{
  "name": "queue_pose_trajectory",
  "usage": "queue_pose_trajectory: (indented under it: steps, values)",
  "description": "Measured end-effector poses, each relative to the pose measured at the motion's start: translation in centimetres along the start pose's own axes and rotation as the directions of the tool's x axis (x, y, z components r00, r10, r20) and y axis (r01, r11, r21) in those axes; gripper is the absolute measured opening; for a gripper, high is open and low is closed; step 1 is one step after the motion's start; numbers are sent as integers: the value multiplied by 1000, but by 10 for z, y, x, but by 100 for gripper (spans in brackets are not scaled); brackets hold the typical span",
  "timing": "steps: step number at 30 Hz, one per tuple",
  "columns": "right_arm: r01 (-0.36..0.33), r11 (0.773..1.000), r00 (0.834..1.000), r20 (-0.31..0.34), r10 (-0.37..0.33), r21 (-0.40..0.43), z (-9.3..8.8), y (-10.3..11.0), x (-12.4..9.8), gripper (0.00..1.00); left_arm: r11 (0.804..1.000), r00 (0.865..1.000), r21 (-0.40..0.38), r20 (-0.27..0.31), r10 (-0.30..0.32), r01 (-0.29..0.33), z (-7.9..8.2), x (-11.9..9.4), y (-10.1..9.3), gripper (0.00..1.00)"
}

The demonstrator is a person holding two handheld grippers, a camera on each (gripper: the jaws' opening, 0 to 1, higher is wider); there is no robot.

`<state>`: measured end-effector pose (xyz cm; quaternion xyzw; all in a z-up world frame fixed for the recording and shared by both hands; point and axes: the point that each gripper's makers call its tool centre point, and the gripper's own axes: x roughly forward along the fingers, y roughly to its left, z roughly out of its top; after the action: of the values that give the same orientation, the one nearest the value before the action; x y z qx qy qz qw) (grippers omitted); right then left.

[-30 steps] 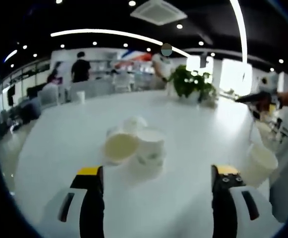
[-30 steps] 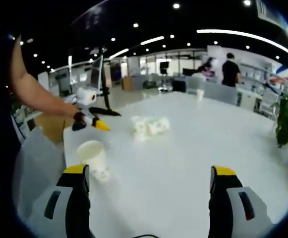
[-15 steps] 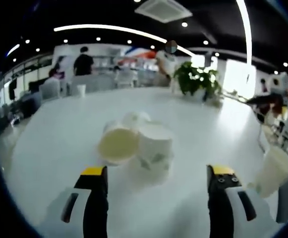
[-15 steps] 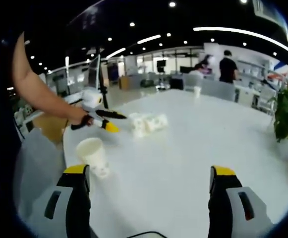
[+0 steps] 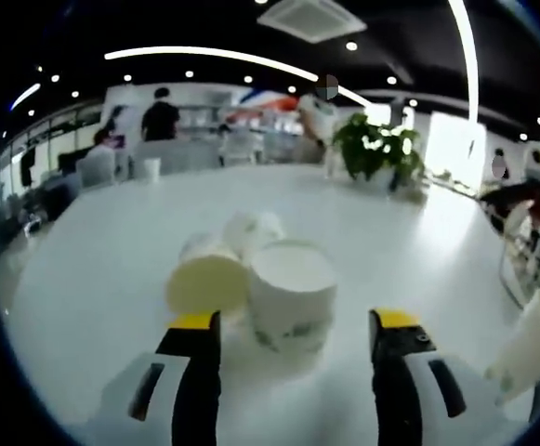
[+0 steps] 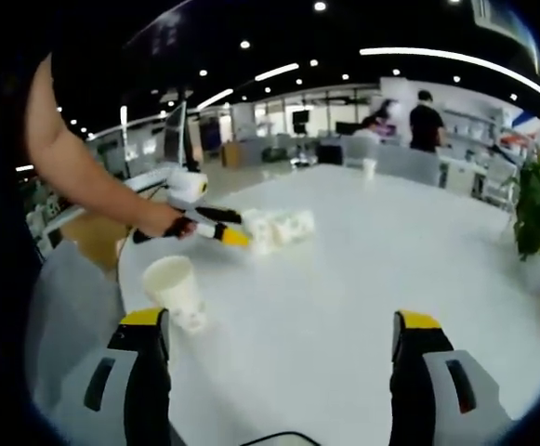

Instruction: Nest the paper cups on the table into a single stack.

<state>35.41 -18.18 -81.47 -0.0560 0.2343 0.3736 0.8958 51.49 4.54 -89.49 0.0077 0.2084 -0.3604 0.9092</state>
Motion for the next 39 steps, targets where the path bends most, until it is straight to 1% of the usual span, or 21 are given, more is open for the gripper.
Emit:
queue_pose_trajectory:
  steps: [5, 7, 8, 10, 11, 12, 15, 16, 18, 22, 28, 34, 39]
  values:
    - [3, 1000, 1000, -5, -3, 5, 0, -1, 3, 98, 1000, 1000, 2, 10, 9, -9, 6, 5, 4, 57]
    - [4, 1000, 1000, -5, -4, 5, 0, -2, 4, 98, 999, 999, 31, -6, 32, -32, 6, 7, 8, 56]
    - [4, 1000, 1000, -3, -4, 5, 1, -1, 6, 98, 999, 999, 32, -11, 38, -37, 6, 7, 9, 55]
    - [0, 1000, 1000, 0, 0, 8, 3, 0, 8, 97, 999, 1000, 26, -5, 25, -25, 6, 9, 8, 51]
    - [-1, 1000, 1000, 0, 1, 8, 3, 1, 9, 97, 999, 1000, 40, -10, 27, -26, 6, 9, 8, 49]
    - [-2, 1000, 1000, 1, 2, 8, 3, 1, 10, 97, 998, 999, 50, -18, 28, -27, 5, 9, 8, 48]
    - [-5, 1000, 1000, 1, 5, 12, 3, 3, 12, 97, 999, 1000, 34, -20, 22, -22, 4, 11, 9, 46]
    - [-5, 1000, 1000, 1, 5, 13, 3, 3, 12, 97, 999, 999, 47, -23, 24, -23, 4, 11, 10, 45]
    - [-1, 1000, 1000, 3, 1, 16, 3, 3, 12, 97, 999, 999, 45, -27, 22, -21, 5, 9, 9, 40]
    - [0, 1000, 1000, -5, 0, 16, 0, 3, 12, 96, 999, 999, 46, -27, 24, -23, 4, 8, 11, 40]
    - [0, 1000, 1000, -1, 0, 20, 1, 4, 13, 96, 999, 1000, 53, -26, 13, -11, 2, 6, 7, 39]
    - [-4, 1000, 1000, -1, 4, 13, 2, 7, 14, 96, 998, 1000, 61, -16, 6, -5, 8, 4, 8, 39]
    - [-3, 1000, 1000, -1, 3, 12, 2, 5, 14, 96, 998, 1000, 66, -8, 3, -2, 12, 2, 7, 39]
